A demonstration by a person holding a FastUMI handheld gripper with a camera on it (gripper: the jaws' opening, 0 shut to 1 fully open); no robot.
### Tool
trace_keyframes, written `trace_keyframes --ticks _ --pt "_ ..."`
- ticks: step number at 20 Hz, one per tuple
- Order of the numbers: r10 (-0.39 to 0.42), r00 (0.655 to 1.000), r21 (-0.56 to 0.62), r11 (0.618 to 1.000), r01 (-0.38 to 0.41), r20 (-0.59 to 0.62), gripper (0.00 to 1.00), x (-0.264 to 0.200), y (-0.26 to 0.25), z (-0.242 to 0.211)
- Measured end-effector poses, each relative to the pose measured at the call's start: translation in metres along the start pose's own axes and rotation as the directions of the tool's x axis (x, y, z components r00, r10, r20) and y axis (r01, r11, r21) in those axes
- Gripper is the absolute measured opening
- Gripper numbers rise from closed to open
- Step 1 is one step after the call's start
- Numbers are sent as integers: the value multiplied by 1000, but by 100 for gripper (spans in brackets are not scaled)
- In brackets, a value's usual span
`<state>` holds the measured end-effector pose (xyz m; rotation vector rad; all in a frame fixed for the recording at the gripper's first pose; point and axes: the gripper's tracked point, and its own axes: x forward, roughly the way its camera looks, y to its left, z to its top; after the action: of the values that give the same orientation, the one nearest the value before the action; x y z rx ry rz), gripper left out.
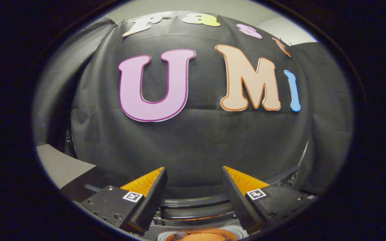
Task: Put the clothes into the washing machine and then close the washing machine lid.
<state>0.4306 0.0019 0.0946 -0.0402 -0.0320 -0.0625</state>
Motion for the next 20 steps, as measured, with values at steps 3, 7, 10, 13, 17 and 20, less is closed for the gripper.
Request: trace_keyframes --ticks 3,7,10,13,17,20 --pt "-4 1000 2 1000 4 8 97 -9 -1 -1" --pt "-4 1000 1 1000 4 6 97 -21 -3 -5" --pt "-7 1000 2 1000 7 10 97 -29 -5 -8" --pt "-2 1000 3 1000 2 14 97 -36 -6 -10" --pt "13 999 9 1000 -13 32 98 -42 -6 -11" --pt "16 999 5 1000 -16 33 98 -45 -7 -13"
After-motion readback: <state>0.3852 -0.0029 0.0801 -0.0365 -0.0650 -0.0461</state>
